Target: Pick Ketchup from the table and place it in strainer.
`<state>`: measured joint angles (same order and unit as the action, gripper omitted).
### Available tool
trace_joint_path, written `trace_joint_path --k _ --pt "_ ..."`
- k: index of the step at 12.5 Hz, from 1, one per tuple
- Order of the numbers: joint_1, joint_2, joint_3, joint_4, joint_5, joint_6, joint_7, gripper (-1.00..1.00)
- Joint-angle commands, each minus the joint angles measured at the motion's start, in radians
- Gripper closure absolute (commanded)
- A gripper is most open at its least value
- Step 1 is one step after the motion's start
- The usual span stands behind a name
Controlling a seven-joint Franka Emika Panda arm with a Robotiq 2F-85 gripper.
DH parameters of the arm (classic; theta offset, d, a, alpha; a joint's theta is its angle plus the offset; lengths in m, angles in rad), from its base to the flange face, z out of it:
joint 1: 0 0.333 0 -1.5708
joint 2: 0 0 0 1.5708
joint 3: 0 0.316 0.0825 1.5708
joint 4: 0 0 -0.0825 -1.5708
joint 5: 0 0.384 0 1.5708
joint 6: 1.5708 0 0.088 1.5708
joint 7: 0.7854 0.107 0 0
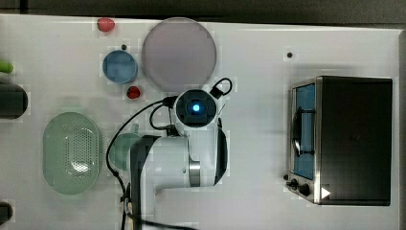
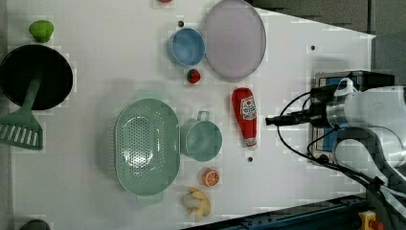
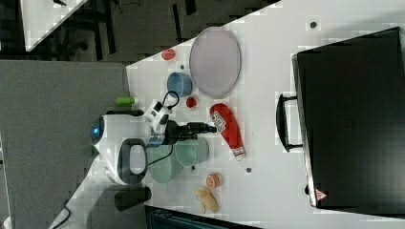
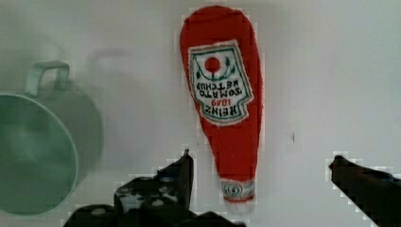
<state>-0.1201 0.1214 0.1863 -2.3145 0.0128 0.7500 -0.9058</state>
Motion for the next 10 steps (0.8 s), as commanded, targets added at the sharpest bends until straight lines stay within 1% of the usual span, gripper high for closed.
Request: trace_joint_path --k 1,8,10 --pt "0.0 0.033 0.006 0.02 -0.001 0.077 -0.079 -1.0" --pt "0.005 0.213 0.003 0.015 -0.003 0.198 -0.079 -1.0" --pt "0.005 0.258 0.001 0.016 -0.004 0.261 -0.079 -1.0"
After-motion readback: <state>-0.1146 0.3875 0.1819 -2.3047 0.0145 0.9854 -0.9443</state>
